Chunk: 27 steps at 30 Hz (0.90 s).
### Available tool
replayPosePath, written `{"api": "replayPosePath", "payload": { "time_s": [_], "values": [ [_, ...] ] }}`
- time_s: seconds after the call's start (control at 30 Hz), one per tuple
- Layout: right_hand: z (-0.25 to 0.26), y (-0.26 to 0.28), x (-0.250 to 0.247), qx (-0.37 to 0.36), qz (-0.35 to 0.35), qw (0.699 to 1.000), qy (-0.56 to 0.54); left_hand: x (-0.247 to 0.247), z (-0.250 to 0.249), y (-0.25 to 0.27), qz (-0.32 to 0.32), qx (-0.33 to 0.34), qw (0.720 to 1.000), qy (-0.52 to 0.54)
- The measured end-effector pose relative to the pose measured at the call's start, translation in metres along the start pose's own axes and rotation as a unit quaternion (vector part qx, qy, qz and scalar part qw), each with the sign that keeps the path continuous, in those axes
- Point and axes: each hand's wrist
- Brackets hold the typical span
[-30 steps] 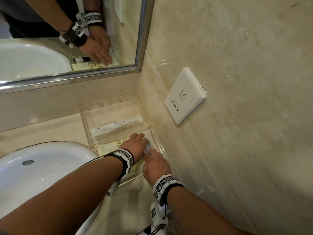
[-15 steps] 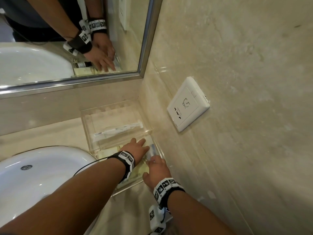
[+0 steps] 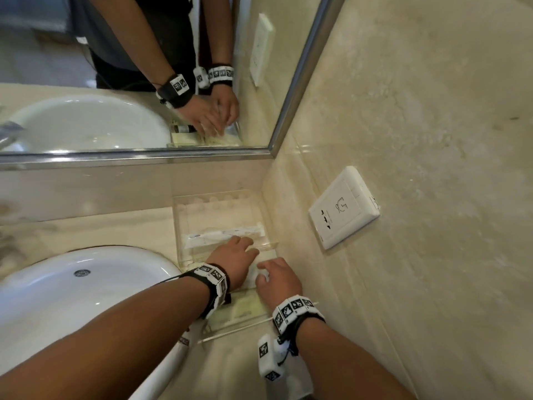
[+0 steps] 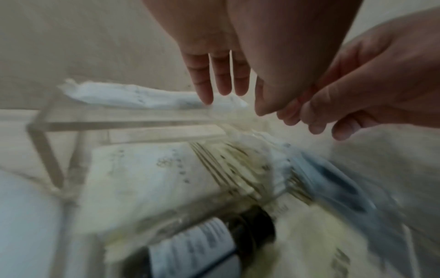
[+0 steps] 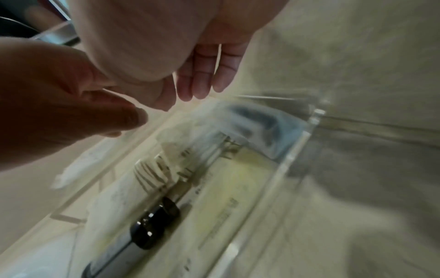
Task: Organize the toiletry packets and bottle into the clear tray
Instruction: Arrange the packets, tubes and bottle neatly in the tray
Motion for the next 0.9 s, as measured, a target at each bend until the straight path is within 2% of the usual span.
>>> {"api": "replayPosePath", "payload": {
  "time_s": [0.1,0.2,0.27,0.63,0.8,0.9],
  "values": [
    [0.02,-0.019,-0.007,-0.016,0.012,1.0,0.016,-0.017,0.031,0.008,-0.022,-0.085,0.996,-0.009],
    [0.034,-0.033,-0.01,-0.001,0.053,0.998,0.034,-0.026,0.063,0.015,0.004,-0.173,0.985,-0.023],
    [0.038,-0.039,-0.009,-0.003,0.071,0.997,0.043,-0.026,0.079,0.016,0.016,-0.203,0.979,-0.027],
    [0.029,-0.043,0.003,0.022,0.105,0.994,0.029,-0.016,0.086,0.004,0.053,-0.201,0.977,-0.045],
    [0.029,-0.04,-0.002,0.043,0.078,0.996,-0.028,-0.014,0.084,0.006,0.05,-0.211,0.976,0.012],
    [0.032,-0.036,-0.007,0.062,0.06,0.991,-0.103,-0.013,0.078,0.011,0.035,-0.211,0.974,0.074]
  ]
}}
Point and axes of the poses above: each hand's wrist, its own y-axis away from the middle knuckle, its own x-axis out of the palm, z = x × y, and after that the axes turned 1 degree about x, right-handed
